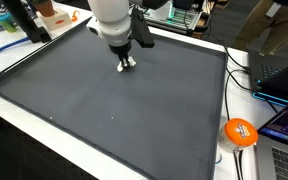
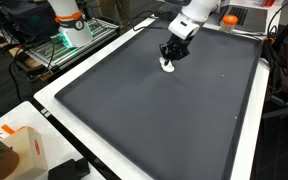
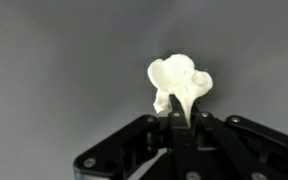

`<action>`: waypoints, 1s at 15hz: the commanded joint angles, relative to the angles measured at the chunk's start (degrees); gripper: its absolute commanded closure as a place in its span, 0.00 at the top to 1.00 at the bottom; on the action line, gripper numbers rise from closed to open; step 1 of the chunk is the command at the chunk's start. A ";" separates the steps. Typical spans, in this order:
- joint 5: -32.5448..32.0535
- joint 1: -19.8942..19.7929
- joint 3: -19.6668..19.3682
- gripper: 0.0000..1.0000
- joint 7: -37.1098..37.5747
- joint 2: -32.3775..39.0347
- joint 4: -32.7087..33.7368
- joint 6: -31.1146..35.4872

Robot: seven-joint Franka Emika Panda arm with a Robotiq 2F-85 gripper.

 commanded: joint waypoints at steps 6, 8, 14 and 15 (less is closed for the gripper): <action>11.37 -1.67 -2.84 0.32 -4.56 -4.57 -11.00 10.64; 10.14 -0.94 -3.87 0.38 -3.23 -5.98 -12.56 11.81; 5.98 1.29 -4.88 0.84 -4.15 -13.86 -18.99 18.34; 4.37 1.86 -5.14 0.91 -3.55 -14.24 -19.21 19.14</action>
